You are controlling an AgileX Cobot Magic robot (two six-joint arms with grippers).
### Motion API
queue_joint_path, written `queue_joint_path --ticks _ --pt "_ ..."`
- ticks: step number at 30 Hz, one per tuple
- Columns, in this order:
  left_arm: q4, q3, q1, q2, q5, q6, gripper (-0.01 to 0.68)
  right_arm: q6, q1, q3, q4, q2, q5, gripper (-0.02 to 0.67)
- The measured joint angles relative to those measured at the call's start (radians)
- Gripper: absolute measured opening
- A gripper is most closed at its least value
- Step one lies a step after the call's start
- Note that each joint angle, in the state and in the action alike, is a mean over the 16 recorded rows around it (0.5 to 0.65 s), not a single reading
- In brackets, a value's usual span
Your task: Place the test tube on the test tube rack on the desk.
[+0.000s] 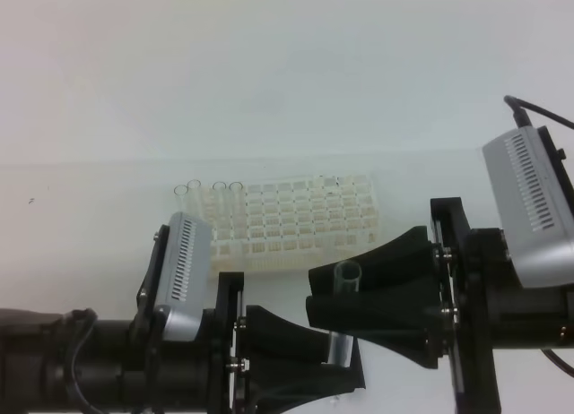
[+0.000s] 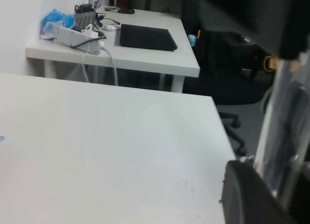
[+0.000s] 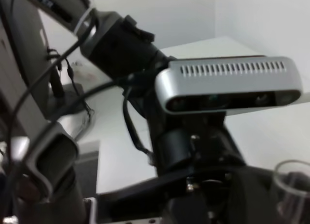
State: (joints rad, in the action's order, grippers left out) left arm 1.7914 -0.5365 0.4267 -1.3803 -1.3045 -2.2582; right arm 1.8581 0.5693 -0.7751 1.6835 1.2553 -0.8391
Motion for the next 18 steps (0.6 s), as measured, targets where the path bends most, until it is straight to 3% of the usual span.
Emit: queue_joint_path --ticks 9,18 --pt "0.0 -0.007 0.0 0.0 0.008 0.12 0.048 0.005 0.0 0.0 0.009 0.001 -0.004 0.122" --pt "0.0 -0.012 0.0 0.0 0.018 0.386 0.286 -0.001 0.0 0.0 0.022 0.001 0.022 0.12"
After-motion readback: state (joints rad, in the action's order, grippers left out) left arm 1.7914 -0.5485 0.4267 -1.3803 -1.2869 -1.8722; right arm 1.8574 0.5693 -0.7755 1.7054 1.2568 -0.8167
